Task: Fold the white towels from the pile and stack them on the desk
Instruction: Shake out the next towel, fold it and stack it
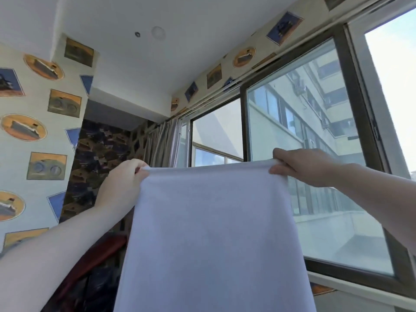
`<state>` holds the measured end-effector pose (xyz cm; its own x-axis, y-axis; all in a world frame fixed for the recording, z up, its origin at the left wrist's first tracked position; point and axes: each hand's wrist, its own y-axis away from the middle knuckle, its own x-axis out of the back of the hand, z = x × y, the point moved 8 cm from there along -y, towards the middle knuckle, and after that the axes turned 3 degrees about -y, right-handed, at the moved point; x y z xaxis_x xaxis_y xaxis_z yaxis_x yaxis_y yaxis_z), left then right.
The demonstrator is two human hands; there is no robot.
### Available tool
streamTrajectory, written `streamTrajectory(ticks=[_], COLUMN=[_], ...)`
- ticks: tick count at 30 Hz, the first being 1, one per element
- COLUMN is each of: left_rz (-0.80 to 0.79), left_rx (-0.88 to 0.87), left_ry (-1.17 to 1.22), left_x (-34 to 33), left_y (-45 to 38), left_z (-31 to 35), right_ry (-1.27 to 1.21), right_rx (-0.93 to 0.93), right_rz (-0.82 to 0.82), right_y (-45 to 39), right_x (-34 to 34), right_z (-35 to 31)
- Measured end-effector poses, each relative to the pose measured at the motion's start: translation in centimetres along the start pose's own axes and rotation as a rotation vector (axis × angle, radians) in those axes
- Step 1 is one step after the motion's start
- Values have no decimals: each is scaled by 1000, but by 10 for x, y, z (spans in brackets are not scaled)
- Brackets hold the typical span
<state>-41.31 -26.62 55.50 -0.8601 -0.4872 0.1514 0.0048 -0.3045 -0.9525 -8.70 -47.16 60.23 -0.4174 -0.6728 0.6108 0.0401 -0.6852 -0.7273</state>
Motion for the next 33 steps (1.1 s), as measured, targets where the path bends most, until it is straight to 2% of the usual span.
streamTrajectory(ticks=[2,5,7,9,12,14,17,19,20,22,23,24,26,28,30,33], left_rz=[-52,-127,-103,-96,-225,-238,-213,-243,-262,-266,-253,-225,-99,-7,64,-94], left_rx=[-44,-128,-145,-91,-37,40,312,490,513,405,270,75,-284,-542,-661,-547], left_ry=[-99,-267,-234,-116,-63,-6,160,251,294,298,203,11,-354,-444,-516,-619], left_x=[10,17,26,35,31,27,20,14,14,22,30,40,60,74,82,71], left_y=[-6,-9,-12,-17,-14,-11,-2,7,10,13,15,18,32,54,72,80], left_z=[-7,-15,-18,-26,-41,-55,-79,-88,-86,-67,-51,-31,5,31,40,32], right_ry=[-128,-56,-62,-240,-410,-530,-744,-770,-714,-339,-75,153,313,350,353,376], right_rx=[-82,-103,-111,-144,-160,-170,-196,-220,-245,-278,-272,-252,-234,-213,-159,-59], right_rz=[-18,-82,-41,-31,-200,-266,-313,-335,-314,-206,-146,-91,-14,-10,-21,-18], right_y=[-4,-7,-9,-9,-1,7,18,23,25,28,29,31,36,46,51,62], right_x=[-3,3,15,23,22,23,23,21,21,26,30,32,32,26,22,27], right_z=[-7,-24,-35,-43,-63,-74,-95,-101,-98,-84,-81,-80,-76,-70,-65,-61])
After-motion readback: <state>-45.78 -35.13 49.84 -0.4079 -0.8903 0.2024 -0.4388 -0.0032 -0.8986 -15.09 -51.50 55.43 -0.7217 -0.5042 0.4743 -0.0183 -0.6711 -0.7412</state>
